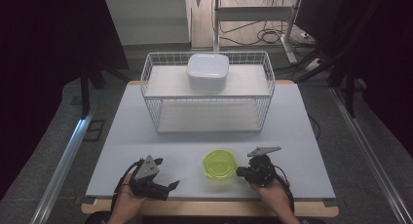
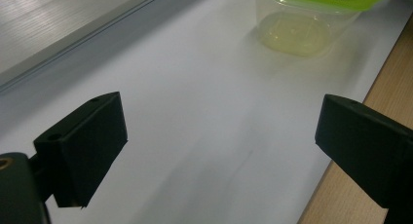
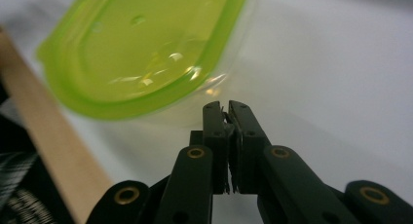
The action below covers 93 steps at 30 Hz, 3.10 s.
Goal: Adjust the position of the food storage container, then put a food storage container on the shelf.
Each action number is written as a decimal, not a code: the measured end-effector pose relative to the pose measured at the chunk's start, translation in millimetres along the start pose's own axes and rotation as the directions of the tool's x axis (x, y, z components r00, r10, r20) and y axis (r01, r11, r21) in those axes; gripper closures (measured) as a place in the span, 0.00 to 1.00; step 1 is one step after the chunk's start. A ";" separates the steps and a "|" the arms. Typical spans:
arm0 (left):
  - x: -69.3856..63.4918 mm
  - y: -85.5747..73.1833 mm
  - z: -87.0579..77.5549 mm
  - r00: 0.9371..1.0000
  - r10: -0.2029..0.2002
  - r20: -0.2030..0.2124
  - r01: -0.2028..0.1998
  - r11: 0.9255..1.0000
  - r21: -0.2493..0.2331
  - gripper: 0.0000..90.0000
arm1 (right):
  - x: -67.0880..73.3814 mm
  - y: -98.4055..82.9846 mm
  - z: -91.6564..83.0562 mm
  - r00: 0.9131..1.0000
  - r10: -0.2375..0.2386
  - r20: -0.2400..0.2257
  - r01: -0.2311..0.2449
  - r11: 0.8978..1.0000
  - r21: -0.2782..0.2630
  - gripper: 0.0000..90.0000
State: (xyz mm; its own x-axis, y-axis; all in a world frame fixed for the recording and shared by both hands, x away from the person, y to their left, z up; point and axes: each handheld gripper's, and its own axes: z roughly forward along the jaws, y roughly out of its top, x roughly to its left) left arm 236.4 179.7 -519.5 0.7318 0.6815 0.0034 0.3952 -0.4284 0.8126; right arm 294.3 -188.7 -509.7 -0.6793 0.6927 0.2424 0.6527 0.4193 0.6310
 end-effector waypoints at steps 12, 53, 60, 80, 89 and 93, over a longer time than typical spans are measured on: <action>-0.2 -0.2 0.7 1.000 0.003 -0.001 -0.003 1.000 0.005 0.05 | 15.7 12.6 17.9 0.999 -0.031 -0.041 0.032 0.999 0.020 0.96; 2.5 -3.3 2.0 1.000 -0.003 -0.001 0.003 0.999 0.033 0.04 | 6.4 11.4 -6.2 0.979 -0.194 0.062 0.200 0.973 -0.116 0.12; 3.1 -3.7 1.9 1.000 -0.007 0.002 0.007 1.000 0.029 0.04 | 9.1 13.4 -4.5 0.975 -0.212 0.060 0.219 0.966 -0.137 0.08; 2.6 -3.4 2.8 1.000 -0.003 -0.005 0.004 0.999 0.034 0.04 | 5.5 45.7 0.4 0.994 -0.016 -0.112 0.003 0.993 -0.118 0.34; 2.4 -3.6 3.1 1.000 0.002 -0.003 -0.002 0.999 0.039 0.04 | -8.1 64.0 24.1 0.976 0.115 -0.187 -0.128 0.990 -0.057 0.60; 2.1 -3.7 3.5 1.000 0.002 -0.001 -0.002 0.999 0.040 0.04 | -14.3 66.0 29.8 0.957 0.179 -0.228 -0.193 0.980 -0.042 0.68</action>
State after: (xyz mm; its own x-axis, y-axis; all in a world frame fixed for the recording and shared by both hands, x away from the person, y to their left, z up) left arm 238.4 180.7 -524.5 0.7322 0.6811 0.0050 0.4160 -0.4530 0.7885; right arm 357.1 -153.4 -493.4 -0.6100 0.6038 0.5131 0.7569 0.2524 0.6028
